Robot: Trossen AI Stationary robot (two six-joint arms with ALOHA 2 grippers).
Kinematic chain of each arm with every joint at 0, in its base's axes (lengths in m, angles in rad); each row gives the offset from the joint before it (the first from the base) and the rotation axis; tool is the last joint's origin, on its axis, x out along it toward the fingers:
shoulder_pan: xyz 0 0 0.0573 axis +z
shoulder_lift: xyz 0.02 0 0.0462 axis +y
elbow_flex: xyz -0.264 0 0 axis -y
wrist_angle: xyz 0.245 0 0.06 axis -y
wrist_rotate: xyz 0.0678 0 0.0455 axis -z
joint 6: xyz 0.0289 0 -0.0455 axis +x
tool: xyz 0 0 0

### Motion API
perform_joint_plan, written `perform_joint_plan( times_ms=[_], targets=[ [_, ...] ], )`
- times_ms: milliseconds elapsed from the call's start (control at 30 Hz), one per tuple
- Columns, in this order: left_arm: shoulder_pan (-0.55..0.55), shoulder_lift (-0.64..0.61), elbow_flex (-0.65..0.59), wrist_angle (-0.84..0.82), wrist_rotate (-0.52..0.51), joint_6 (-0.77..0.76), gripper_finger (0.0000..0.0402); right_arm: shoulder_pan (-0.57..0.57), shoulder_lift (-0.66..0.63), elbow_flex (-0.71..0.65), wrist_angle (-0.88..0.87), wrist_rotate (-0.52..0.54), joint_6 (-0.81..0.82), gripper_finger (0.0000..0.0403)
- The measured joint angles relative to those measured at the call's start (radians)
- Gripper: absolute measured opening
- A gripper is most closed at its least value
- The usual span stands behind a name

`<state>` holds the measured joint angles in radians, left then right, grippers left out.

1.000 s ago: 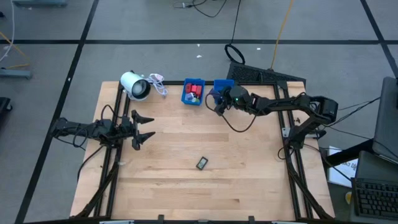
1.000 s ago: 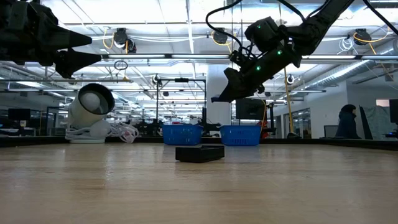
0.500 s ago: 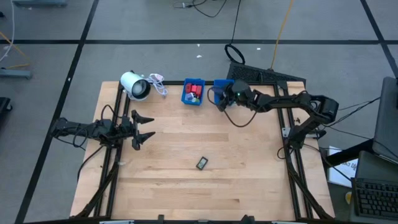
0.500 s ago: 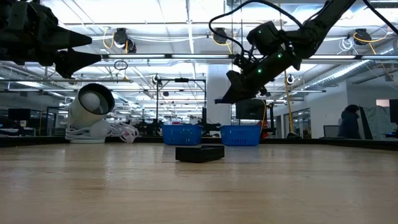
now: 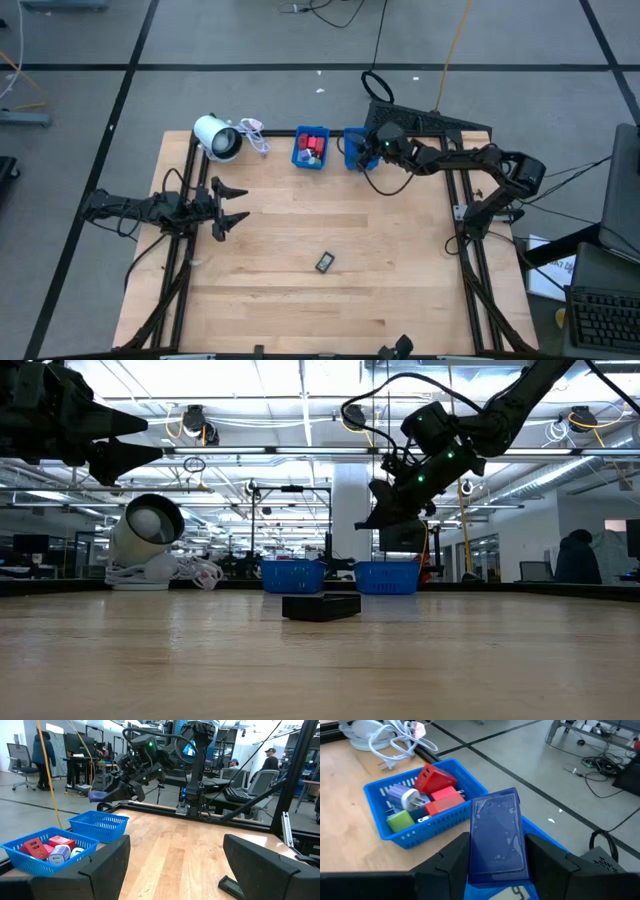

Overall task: Pick & Place Office items
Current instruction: Put the blue digital clock into the right basket

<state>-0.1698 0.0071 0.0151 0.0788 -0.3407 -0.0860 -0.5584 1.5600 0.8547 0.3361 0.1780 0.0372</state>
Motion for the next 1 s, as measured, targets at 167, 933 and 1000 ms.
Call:
perform_joint_plan(
  times_ms=[167, 933, 1000],
  targets=[
    [0.0, 0.0, 0.0, 0.0, 0.0, 0.0, 0.0324, -0.015, 0.0, 0.0, -0.021, 0.0, 0.002, 0.0164],
    [0.0, 0.0, 0.0, 0.0, 0.0, 0.0, 0.0324, -0.143, 0.0, 0.0, -0.027, -0.079, 0.035, 0.0164],
    [0.0, 0.0, 0.0, 0.0, 0.0, 0.0, 0.0324, -0.143, 0.0, 0.0, -0.027, -0.08, 0.047, 0.0164]
  ],
)
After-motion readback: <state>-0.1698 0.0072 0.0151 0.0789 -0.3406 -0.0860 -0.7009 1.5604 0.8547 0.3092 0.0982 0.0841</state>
